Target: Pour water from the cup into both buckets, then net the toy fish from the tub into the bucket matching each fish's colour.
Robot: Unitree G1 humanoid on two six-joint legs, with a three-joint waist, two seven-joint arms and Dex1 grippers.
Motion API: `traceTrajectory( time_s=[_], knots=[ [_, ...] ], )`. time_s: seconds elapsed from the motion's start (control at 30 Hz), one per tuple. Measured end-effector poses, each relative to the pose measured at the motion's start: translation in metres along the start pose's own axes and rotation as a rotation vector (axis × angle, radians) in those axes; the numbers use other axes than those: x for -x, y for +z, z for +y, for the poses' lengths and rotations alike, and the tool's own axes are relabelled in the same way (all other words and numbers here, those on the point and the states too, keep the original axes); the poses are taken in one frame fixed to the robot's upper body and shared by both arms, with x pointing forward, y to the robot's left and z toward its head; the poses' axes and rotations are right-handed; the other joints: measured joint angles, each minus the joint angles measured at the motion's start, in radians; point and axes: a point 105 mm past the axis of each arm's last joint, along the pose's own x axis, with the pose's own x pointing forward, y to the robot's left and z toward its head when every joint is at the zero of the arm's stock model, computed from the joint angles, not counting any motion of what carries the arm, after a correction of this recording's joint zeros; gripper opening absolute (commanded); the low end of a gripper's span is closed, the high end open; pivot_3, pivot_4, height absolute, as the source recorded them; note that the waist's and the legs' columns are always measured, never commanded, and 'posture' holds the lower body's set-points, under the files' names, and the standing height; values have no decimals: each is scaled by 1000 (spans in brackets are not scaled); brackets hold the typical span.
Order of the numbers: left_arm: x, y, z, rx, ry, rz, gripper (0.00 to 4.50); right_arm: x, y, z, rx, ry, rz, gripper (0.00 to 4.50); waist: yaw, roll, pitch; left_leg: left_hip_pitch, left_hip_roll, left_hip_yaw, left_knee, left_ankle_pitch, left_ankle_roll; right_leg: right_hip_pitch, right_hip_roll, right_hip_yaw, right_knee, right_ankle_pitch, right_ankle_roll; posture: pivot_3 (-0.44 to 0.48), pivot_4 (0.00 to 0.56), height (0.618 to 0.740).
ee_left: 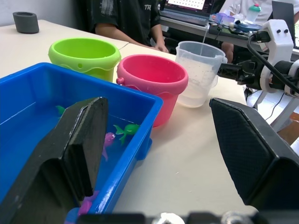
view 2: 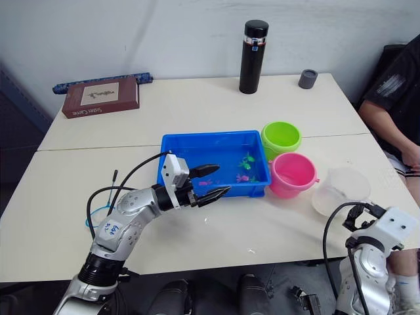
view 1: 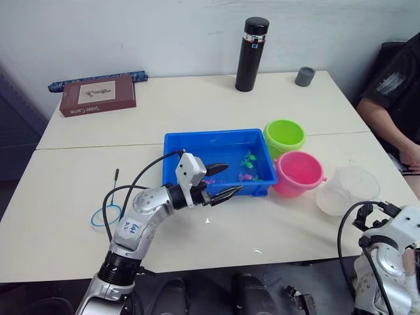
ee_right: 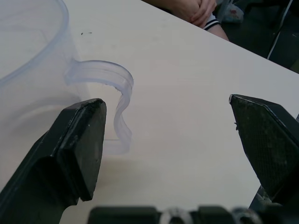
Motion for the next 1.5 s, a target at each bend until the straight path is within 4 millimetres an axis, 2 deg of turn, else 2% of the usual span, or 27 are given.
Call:
traceTrajectory(
  time_s=[0.67, 0.9, 1.5],
  knots=[
    [0, 1, 1, -13, 13, -1, 3756, -10, 2, 17, -119, 85, 14, 4500, -1, 0, 0, 0, 0, 0, 0, 0, 0, 0, 0, 0, 0, 2, 4, 0, 150, 740],
    [0, 4, -1, -25, 9, -8, 3756, -11, -4, 6, -161, 51, 45, 4500, 1, 0, 0, 0, 0, 0, 0, 0, 0, 0, 0, 0, 0, 2, 4, 0, 150, 740],
    [0, 4, -1, -25, 8, -9, 3756, -12, -5, 6, -178, 48, 52, 4500, 1, 0, 0, 0, 0, 0, 0, 0, 0, 0, 0, 0, -1, 2, 3, 0, 150, 740]
  ],
)
